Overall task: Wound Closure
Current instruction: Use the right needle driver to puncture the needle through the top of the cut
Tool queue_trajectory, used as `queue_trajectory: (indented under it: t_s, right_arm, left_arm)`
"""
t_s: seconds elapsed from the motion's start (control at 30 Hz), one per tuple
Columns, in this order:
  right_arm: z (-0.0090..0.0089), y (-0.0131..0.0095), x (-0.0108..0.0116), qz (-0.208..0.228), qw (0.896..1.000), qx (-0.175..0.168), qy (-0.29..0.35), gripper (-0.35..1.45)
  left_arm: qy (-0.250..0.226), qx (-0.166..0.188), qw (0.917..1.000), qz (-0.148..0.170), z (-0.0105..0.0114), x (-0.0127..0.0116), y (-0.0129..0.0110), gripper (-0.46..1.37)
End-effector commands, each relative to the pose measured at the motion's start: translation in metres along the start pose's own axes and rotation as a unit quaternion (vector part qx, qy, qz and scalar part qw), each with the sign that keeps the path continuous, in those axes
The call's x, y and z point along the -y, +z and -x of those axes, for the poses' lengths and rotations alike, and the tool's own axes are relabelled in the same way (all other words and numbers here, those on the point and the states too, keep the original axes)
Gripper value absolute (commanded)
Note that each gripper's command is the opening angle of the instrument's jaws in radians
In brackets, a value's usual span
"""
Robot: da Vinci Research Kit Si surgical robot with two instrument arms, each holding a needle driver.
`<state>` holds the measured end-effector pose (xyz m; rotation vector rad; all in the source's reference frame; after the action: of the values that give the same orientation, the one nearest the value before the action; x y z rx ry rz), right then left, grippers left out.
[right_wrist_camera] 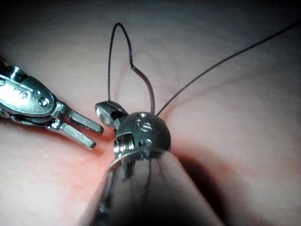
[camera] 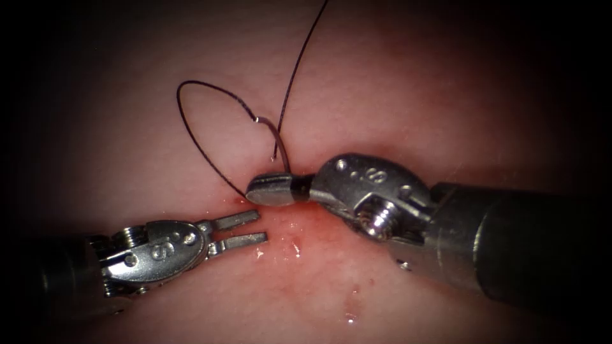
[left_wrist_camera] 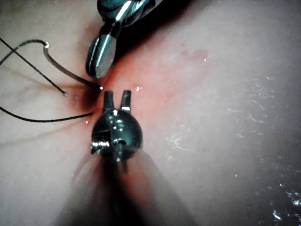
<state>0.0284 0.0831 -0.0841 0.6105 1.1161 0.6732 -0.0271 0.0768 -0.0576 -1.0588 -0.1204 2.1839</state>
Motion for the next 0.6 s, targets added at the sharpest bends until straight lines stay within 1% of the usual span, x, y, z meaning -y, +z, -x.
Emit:
queue_trajectory:
  t_s: [0.03,0.6]
  right_arm:
    - [-0.0001,-0.0001,0.0001,0.000,1.000,0.000,0.001,-0.35]
    - [-0.0004,-0.0010,-0.0001,-0.005,1.000,0.001,0.001,-0.34]
  left_arm:
    - [0.000,0.000,1.0000,0.002,0.0000,0.0000,0.0000,0.10]
    - [0.000,0.000,1.0000,0.002,0.0000,0.0000,0.0000,0.10]
